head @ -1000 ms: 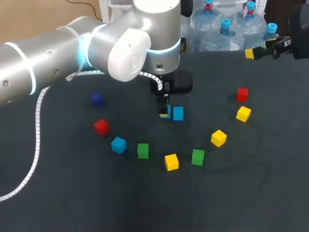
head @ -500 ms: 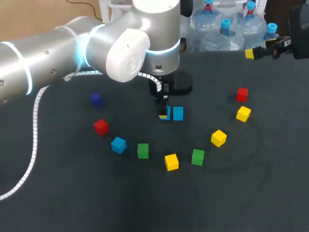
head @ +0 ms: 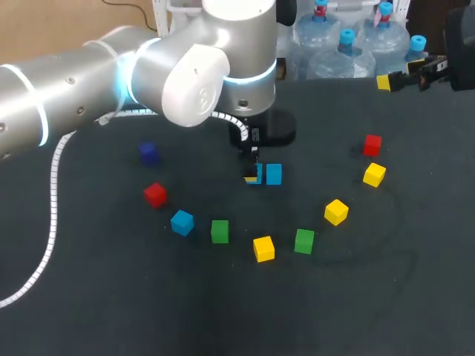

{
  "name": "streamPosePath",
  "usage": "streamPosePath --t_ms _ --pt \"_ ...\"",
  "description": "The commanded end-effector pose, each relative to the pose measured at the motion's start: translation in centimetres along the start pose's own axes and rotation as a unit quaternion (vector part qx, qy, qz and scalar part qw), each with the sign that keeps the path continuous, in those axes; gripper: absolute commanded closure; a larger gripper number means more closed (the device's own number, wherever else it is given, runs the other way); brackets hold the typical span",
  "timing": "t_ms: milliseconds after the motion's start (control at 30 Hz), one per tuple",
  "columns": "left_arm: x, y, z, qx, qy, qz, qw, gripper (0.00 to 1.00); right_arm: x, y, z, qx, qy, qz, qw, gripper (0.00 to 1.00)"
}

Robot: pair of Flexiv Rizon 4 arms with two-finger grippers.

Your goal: Place the blue cubes, place green cubes on the blue cubes, place the yellow cubes on the green cubes, then place the red cubes on the yellow cubes, and place purple cube on the red cubes.

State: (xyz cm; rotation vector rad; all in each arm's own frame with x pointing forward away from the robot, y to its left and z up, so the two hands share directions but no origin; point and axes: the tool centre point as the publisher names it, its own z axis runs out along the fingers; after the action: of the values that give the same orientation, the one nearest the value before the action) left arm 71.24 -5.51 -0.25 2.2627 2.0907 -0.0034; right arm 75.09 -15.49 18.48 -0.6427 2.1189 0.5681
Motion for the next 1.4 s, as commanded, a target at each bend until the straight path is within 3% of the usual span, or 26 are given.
streamPosePath --t_ms 33,767,900,1033,1067,1100,1133,1400 --pt "0.04 0.20 0.12 0.001 0.001 -0.001 1.000 0.81 0.02 0.00 0.06 0.000 0.000 0.000 1.000 0.00" --pt "-0.34 0.24 0.19 0.001 -0.001 0.003 1.000 0.81 0.02 0.00 0.06 0.000 0.000 0.000 1.000 0.00" --pt "-0.36 0.17 0.25 0.002 -0.001 0.003 1.000 0.76 0.02 0.00 0.06 0.000 0.000 0.000 1.000 0.00" --pt "-0.39 0.16 0.27 0.000 0.001 0.003 1.000 0.53 0.02 0.00 0.06 0.000 0.000 0.000 1.000 0.00" --pt "-0.39 0.17 0.27 0.000 0.002 0.002 1.000 0.36 0.02 0.00 0.06 0.000 0.000 0.000 1.000 0.00" --pt "-0.38 0.19 0.29 -0.001 0.003 0.001 1.000 0.09 0.02 0.00 0.06 0.000 0.000 0.000 1.000 0.00" --pt "-0.35 0.21 0.30 -0.001 0.004 -0.002 1.000 0.00 0.02 0.00 0.06 0.000 0.000 0.000 1.000 0.00" --pt "-0.25 0.44 0.25 -0.007 0.003 -0.006 1.000 0.00 0.02 0.00 0.06 0.000 0.000 0.000 1.000 0.00"
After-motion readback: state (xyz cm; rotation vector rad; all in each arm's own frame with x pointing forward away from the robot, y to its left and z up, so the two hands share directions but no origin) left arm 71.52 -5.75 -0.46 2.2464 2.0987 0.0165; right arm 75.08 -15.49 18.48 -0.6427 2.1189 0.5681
